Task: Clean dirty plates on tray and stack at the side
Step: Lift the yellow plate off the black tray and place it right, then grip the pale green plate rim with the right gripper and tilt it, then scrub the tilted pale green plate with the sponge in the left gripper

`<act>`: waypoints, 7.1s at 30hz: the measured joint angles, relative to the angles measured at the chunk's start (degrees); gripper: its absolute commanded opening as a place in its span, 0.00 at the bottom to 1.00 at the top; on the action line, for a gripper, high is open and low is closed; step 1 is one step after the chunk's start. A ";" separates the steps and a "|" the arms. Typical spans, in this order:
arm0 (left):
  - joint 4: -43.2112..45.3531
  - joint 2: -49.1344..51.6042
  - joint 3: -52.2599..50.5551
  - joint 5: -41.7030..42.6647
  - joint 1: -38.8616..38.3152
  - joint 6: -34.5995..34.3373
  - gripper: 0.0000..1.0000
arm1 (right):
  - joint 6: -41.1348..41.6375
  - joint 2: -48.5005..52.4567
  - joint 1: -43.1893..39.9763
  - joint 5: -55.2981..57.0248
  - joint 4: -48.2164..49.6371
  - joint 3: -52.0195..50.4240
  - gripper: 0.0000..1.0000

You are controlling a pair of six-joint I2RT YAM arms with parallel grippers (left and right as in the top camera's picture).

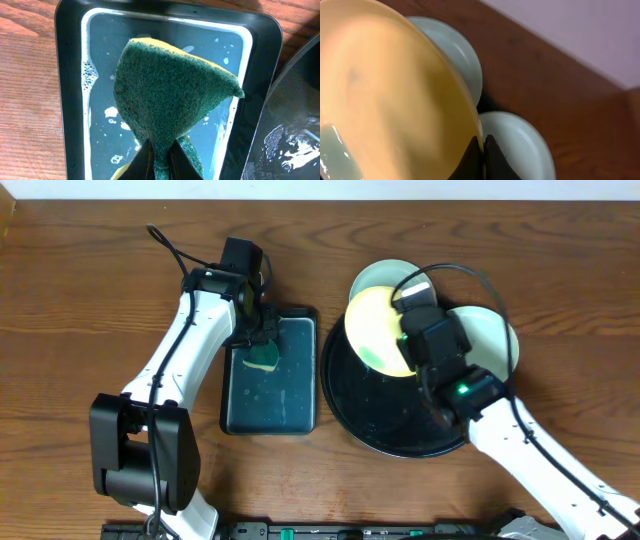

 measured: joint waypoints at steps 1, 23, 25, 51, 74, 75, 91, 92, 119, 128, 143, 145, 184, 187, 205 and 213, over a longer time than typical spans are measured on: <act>0.00 0.00 0.00 0.00 0.00 -0.02 0.07 | -1.60 0.00 1.62 1.60 0.63 0.00 0.01; 0.04 0.00 0.00 0.02 0.00 0.00 0.07 | -8.35 0.00 8.55 16.59 4.42 0.00 0.01; 0.04 0.00 0.00 0.02 0.00 -0.02 0.08 | -7.58 0.00 8.52 16.61 4.26 0.00 0.01; 0.04 0.00 0.00 0.02 0.00 0.00 0.08 | 34.07 0.20 -43.19 -19.28 -1.57 0.00 0.01; 0.04 0.00 0.00 0.02 0.00 0.17 0.08 | 36.33 15.08 -64.04 -25.55 -11.04 0.17 0.03; 0.04 0.00 0.00 0.02 0.00 0.17 0.08 | 36.35 15.34 -64.04 -25.88 -11.06 0.17 0.11; 0.04 0.00 0.00 0.02 0.00 0.17 0.08 | 23.28 15.45 -58.66 -50.66 -3.56 0.26 0.51; 0.04 0.00 0.00 0.02 0.00 0.17 0.07 | 22.45 15.45 -58.21 -51.21 -3.63 0.26 0.51; 0.04 0.00 0.00 0.02 0.00 0.17 0.08 | 14.95 16.81 -48.37 -42.07 -3.67 -1.27 0.10; 0.02 0.00 0.00 0.02 0.00 0.17 0.08 | 14.97 18.12 -48.37 -43.54 -3.65 -1.31 0.01; 0.04 0.00 0.00 0.02 0.00 0.17 0.07 | 15.37 9.51 -45.81 -49.33 -12.17 -1.38 0.01; 0.04 0.00 0.00 0.02 0.00 0.17 0.07 | 15.65 9.27 -44.09 -50.29 -13.44 -1.38 0.01; 12.17 0.00 0.00 8.83 -29.44 -6.64 0.08 | 21.92 19.98 -25.62 -45.59 -15.26 -1.40 0.01; 13.20 0.13 0.00 7.54 -30.53 -9.49 0.08 | 22.05 19.98 -25.62 -45.59 -15.26 -1.40 0.01; 18.16 13.68 0.24 3.76 -33.03 -12.98 0.08 | 22.27 19.98 -25.62 -45.59 -15.28 -1.40 0.01; 13.88 13.84 1.18 1.14 -30.14 -12.98 0.07 | 22.29 19.98 -25.59 -45.90 -15.50 -1.40 0.01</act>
